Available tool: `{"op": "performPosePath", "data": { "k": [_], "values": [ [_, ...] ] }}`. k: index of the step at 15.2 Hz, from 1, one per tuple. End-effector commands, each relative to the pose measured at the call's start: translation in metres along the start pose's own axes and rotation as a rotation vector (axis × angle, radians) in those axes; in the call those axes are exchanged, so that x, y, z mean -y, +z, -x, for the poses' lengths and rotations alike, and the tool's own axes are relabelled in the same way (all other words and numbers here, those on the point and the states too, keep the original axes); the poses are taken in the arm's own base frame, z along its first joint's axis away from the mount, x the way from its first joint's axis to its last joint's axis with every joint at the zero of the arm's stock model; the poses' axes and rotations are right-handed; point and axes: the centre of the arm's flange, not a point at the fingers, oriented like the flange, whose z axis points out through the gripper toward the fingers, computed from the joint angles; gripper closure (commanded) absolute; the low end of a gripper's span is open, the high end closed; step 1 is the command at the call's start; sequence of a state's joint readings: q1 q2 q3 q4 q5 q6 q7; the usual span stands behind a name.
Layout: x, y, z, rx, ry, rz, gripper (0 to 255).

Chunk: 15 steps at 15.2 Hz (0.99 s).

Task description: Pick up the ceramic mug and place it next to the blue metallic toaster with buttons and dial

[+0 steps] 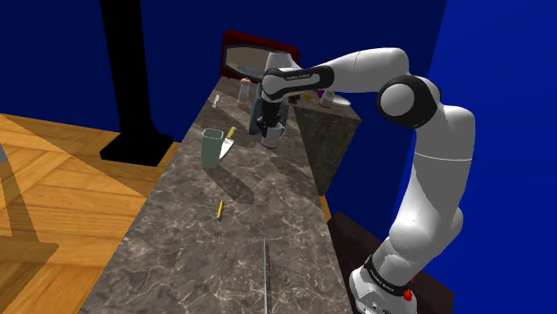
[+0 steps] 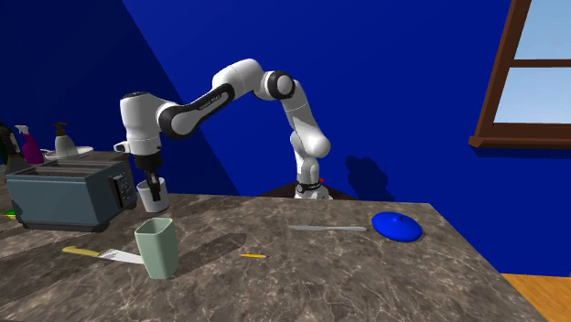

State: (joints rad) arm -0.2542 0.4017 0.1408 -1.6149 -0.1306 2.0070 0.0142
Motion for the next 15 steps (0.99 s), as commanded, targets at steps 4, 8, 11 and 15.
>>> {"op": "performPosePath", "data": {
  "k": [4,8,11,15],
  "values": [
    [0.002,0.026,0.001,-0.001,0.000,0.000,255],
    [0.003,0.036,0.001,-0.001,0.000,0.000,255],
    [0.003,0.036,0.001,-0.001,0.000,0.000,255],
    [0.003,0.036,0.001,-0.001,0.000,0.000,0]
  ]
}}
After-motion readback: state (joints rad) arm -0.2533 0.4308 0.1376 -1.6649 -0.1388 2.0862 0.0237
